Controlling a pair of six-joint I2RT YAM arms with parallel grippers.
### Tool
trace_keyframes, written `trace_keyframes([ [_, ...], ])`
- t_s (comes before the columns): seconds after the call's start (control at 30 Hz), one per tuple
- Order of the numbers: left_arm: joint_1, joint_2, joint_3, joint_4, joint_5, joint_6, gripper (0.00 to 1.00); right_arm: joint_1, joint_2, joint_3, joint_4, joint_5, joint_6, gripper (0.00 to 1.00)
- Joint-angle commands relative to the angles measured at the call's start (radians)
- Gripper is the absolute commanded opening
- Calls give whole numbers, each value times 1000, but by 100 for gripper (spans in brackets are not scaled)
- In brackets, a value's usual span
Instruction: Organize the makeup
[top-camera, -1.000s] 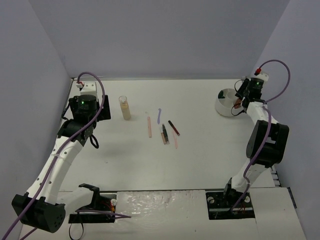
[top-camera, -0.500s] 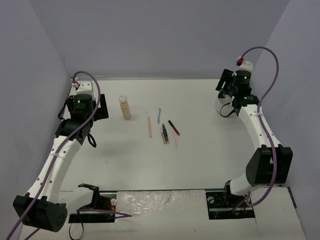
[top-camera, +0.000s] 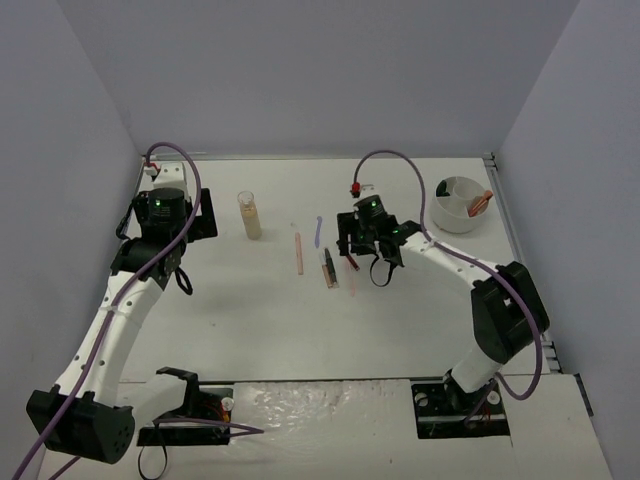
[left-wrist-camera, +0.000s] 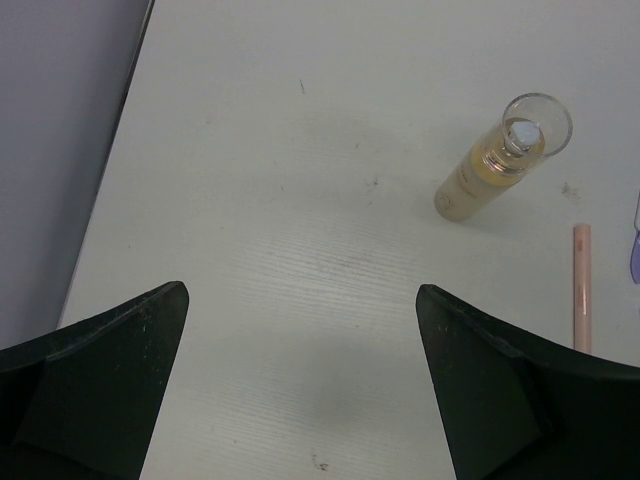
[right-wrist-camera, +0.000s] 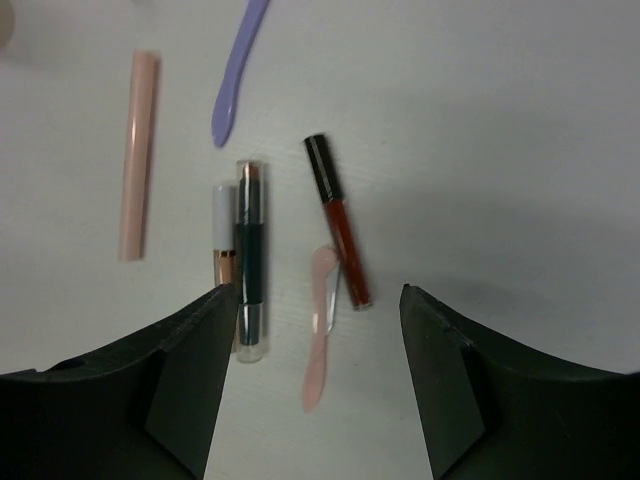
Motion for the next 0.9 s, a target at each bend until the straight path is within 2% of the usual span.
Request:
trace_keyframes([
  [0.0,7,-1,17,44,-10,-11,97,108,60,-11,7,60,80,62],
  [0.17,7,4,16,44,-10,-11,97,152,129,-11,10,86,118,57],
  [0.37,7,7,14,44,-10,-13,97,160,138,-28,12,137,134,53],
  [0.73,7,17,17,44,7,-14,97,158,175,-40,20,163,138,37],
  [0.87,7,18,17,43,8,-14,97,160,197,-42,24,165,138,35],
])
